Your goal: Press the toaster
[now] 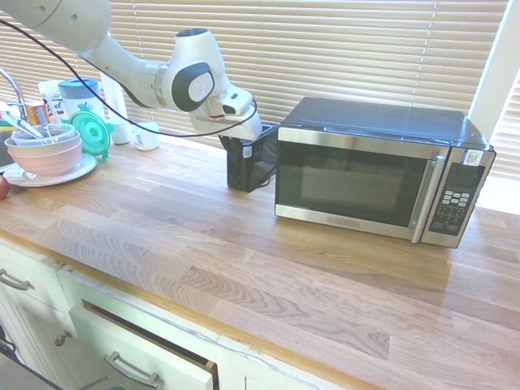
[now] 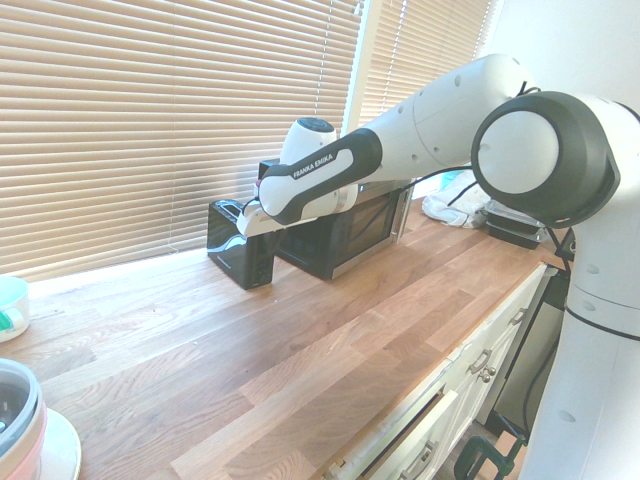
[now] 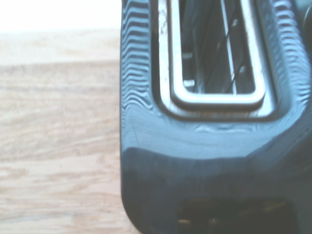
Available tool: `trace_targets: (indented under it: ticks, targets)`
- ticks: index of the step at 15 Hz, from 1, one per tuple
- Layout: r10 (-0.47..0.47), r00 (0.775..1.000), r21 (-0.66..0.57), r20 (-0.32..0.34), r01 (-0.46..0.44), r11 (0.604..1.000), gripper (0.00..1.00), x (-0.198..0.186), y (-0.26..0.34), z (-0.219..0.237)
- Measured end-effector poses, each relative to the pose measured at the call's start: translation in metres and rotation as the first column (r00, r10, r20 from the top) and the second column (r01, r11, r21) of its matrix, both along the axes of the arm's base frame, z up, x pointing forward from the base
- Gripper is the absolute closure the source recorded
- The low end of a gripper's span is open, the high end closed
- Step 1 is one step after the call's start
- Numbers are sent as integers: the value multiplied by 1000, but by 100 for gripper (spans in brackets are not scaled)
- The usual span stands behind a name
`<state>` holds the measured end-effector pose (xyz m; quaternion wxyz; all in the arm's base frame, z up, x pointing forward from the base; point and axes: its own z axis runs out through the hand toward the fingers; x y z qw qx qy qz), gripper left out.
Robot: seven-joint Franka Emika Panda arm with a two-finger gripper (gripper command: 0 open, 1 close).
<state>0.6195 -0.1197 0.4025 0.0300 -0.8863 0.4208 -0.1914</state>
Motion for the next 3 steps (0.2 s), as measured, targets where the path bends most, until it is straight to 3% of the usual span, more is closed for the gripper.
trace_targets:
  ticks: [3]
  targets:
    - [15, 999, 22, -36, -14, 1000, 100, 1, -4, -12]
